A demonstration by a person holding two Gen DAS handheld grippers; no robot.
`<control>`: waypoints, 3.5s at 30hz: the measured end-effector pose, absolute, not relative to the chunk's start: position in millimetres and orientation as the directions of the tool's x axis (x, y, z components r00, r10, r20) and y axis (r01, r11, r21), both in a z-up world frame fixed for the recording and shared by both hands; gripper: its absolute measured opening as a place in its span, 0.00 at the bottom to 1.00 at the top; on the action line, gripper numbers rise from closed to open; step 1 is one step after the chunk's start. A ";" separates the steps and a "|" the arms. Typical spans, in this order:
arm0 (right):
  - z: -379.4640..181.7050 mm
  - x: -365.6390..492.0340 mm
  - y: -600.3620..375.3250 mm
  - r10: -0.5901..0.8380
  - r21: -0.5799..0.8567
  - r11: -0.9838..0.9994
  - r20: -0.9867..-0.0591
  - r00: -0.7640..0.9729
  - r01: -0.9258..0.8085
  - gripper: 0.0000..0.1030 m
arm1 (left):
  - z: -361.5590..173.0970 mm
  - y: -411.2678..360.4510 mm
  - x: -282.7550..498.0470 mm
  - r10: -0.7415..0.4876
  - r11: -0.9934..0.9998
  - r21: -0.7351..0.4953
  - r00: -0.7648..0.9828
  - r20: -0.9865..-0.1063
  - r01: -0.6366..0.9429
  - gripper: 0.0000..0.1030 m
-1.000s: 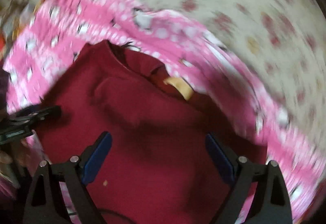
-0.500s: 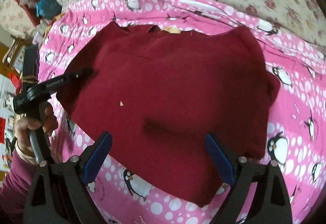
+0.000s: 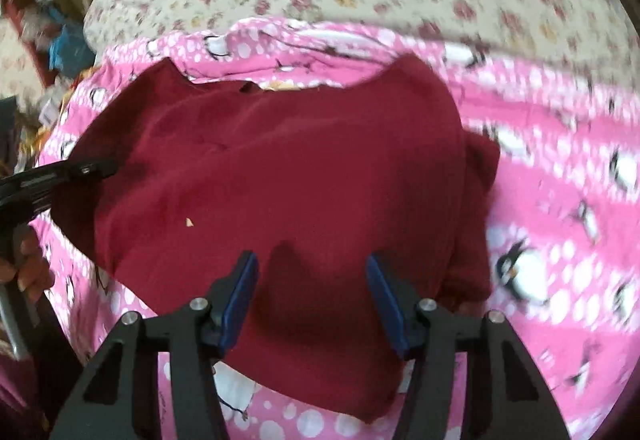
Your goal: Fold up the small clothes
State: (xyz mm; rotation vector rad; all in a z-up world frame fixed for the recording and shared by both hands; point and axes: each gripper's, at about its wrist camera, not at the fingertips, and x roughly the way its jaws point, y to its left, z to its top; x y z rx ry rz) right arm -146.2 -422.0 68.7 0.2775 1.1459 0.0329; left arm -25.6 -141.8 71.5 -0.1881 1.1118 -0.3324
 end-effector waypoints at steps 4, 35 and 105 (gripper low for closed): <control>65.8 -159.7 -427.8 0.184 0.281 0.949 -0.861 0.474 0.142 0.59 | 80.2 -149.2 -32.4 -0.355 0.935 -0.310 0.404 -0.843 0.174 0.00; 46.0 -196.8 -506.9 0.481 0.724 0.668 -0.599 0.641 0.175 0.64 | 98.5 -307.3 -84.1 -0.390 0.906 -0.302 0.305 -0.869 0.297 0.00; 72.4 -221.1 -507.6 0.263 0.607 0.737 -0.663 0.701 0.297 0.55 | 69.0 -270.9 -119.5 -0.403 0.875 -0.268 0.302 -0.864 0.402 0.33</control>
